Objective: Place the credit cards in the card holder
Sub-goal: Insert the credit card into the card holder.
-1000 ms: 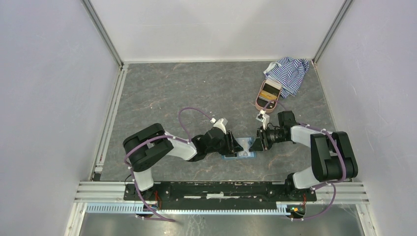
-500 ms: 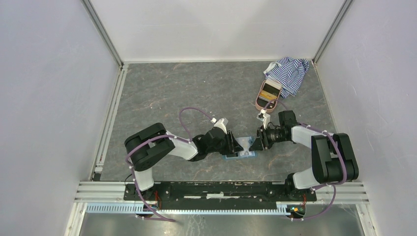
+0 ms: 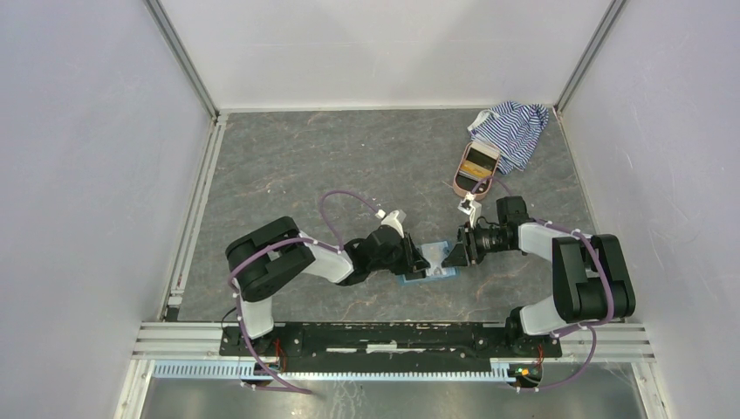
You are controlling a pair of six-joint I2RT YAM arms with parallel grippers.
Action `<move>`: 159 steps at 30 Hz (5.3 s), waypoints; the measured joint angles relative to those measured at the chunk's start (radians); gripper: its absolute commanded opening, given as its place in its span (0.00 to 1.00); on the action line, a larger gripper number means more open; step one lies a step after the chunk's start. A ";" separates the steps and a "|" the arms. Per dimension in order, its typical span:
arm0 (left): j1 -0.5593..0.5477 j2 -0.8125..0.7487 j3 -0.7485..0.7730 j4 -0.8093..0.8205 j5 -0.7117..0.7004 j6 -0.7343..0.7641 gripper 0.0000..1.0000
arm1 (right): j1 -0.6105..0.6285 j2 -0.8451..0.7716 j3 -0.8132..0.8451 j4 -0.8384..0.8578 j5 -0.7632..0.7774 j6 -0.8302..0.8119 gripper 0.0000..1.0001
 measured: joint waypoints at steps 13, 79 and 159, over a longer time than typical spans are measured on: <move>-0.001 0.024 0.024 0.001 0.015 -0.001 0.20 | -0.021 0.000 -0.004 0.033 -0.111 0.033 0.44; 0.002 0.042 0.043 -0.011 0.031 -0.001 0.10 | -0.094 0.039 -0.003 0.009 -0.060 0.001 0.46; 0.061 0.003 -0.093 0.140 0.111 -0.122 0.30 | 0.111 0.222 0.151 -0.243 -0.362 -0.297 0.48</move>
